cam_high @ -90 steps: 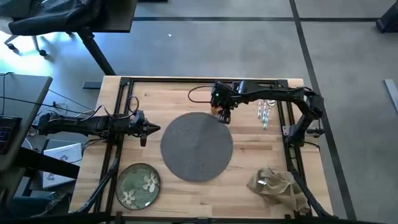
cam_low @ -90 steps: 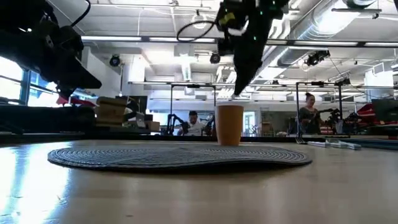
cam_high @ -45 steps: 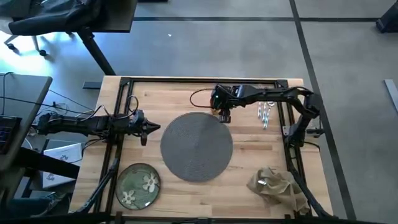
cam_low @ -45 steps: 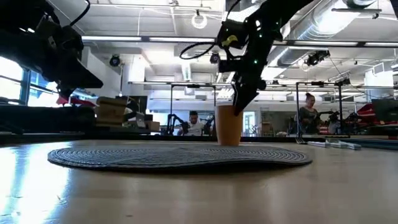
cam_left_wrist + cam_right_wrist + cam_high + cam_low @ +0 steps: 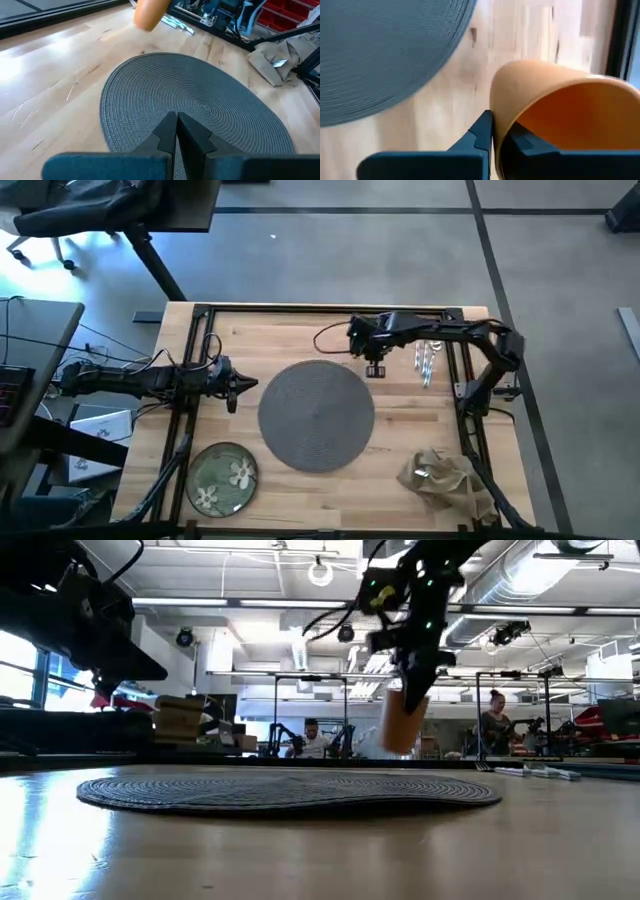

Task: Set table place
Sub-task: Move the yellow cup to the top right of the table, then adjust the gray table mat

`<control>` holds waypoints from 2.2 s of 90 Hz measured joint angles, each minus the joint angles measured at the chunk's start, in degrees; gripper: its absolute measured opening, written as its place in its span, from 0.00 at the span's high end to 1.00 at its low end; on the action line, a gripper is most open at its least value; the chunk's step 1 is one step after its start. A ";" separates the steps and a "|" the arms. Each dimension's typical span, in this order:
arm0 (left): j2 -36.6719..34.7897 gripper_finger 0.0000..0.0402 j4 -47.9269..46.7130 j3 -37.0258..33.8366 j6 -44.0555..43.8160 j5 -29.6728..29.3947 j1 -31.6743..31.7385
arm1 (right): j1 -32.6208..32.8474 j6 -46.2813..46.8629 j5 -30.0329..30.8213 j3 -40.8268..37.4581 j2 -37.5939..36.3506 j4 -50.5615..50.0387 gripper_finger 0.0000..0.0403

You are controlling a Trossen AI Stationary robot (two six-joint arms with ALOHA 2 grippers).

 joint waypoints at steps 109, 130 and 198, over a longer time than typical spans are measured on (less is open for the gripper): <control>3.61 1.00 2.09 0.00 -1.46 0.59 -0.28 | -4.44 9.53 1.09 -6.93 -6.03 -3.75 0.58; 3.63 1.00 3.91 0.00 0.02 1.04 -0.28 | -4.39 8.02 -0.94 -6.95 -6.04 -4.22 0.53; 42.48 1.00 10.17 11.32 -13.99 4.82 -14.83 | 33.80 38.28 3.10 -19.80 -4.84 27.92 0.53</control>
